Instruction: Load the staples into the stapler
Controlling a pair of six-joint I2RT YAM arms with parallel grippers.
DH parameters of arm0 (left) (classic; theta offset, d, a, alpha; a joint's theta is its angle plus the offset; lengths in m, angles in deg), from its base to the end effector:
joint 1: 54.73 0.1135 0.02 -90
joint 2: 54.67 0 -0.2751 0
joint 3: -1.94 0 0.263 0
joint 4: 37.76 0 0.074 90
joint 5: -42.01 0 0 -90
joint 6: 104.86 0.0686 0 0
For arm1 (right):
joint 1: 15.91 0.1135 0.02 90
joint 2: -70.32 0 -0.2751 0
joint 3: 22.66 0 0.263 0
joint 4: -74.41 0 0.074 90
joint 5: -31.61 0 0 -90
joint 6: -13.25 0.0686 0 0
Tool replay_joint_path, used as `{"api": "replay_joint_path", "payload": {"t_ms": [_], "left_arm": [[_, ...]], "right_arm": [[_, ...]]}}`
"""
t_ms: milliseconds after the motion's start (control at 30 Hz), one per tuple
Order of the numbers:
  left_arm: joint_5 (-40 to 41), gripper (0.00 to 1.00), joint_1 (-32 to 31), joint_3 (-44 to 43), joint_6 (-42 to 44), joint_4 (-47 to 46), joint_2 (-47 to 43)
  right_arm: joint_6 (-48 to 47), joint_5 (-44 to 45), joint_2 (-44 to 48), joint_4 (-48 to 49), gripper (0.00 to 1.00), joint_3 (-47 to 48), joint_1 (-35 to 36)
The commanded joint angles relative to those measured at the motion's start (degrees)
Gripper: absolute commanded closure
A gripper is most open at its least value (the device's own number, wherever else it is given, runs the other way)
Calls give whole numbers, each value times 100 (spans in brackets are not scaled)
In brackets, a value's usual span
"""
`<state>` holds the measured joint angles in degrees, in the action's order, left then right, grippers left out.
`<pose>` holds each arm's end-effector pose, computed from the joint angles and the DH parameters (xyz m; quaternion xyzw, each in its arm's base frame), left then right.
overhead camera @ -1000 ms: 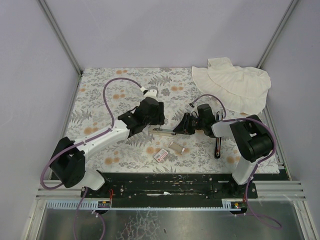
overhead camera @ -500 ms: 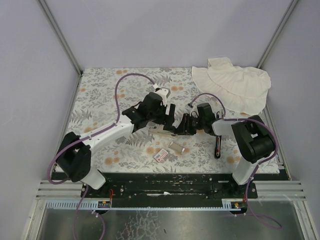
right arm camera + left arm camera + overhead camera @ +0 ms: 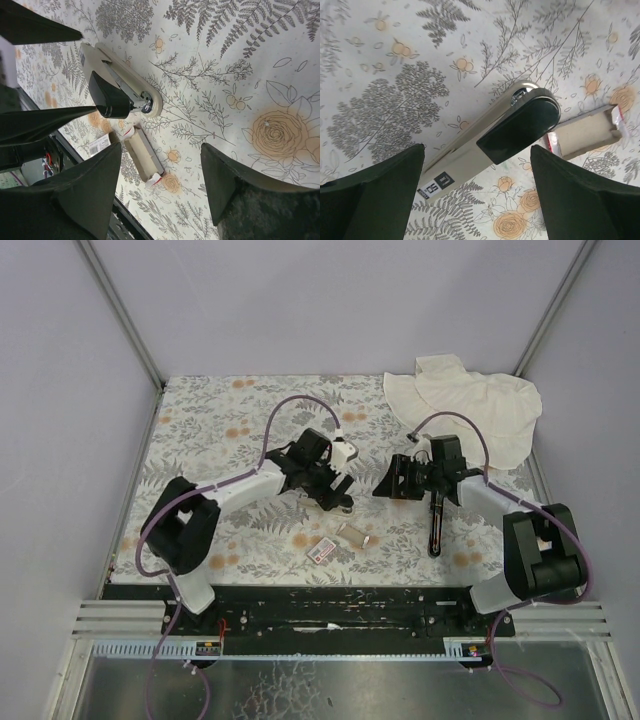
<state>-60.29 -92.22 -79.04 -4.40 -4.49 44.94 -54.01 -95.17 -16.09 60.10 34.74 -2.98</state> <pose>0.3102 -0.2564 0.1897 0.4138 0.8445 -0.1743 0.2919 0.3091 0.1131 0.1720 -0.0500 0.8788 0.3909 0.2692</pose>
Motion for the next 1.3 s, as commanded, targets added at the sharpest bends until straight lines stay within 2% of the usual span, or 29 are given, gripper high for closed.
{"api": "replay_joint_path", "payload": {"t_ms": [0, 100, 167, 333, 467, 533, 633, 700, 800, 867, 967, 1100, 1133, 1167, 1267], "left_arm": [[-373, 14, 14, -243, 590, 131, 273], [-454, 16, 14, -264, 523, 227, 430], [-470, 22, 6, -236, 451, 267, 490], [-51, 59, -35, -131, 85, 318, 573], [219, 66, -121, 101, -126, 333, 404], [245, 64, -127, 224, -223, 335, 262], [321, 39, -167, 403, -373, 337, 104], [417, 35, -191, 513, -443, 377, 46], [525, 36, -213, 646, -580, 431, 14], [582, 44, -238, 715, -650, 477, 10], [623, 62, -273, 805, -777, 535, -16], [277, 87, -296, 799, -1194, 570, -107], [129, 92, -294, 801, -1350, 540, -154], [13, 95, -293, 813, -1567, 488, -212], [-229, 100, -294, 907, -2231, 253, -433]], "right_arm": [[-290, -253, 408, -299, 28, 11, -91], [-262, -286, 533, -298, 27, -32, -130], [-229, -278, 590, -272, 27, -60, -157], [-147, -217, 696, -147, 27, -91, -170], [-180, -171, 874, -51, 26, -149, -175], [-158, -41, 961, -145, 24, -127, -169], [-26, -90, 1053, -23, 23, -198, -169], [125, -13, 1148, 163, 22, -280, -173], [281, 136, 1235, 151, 21, -285, -174], [447, 390, 1241, 40, 21, -248, -170], [817, 561, 1205, 88, 21, -319, -169], [1161, 327, 1014, 322, 13, -427, -78], [1227, 333, 997, 369, 8, -449, -14], [1322, 363, 987, 417, 1, -483, 29], [1873, 403, 967, 793, 1, -656, 145]]}}
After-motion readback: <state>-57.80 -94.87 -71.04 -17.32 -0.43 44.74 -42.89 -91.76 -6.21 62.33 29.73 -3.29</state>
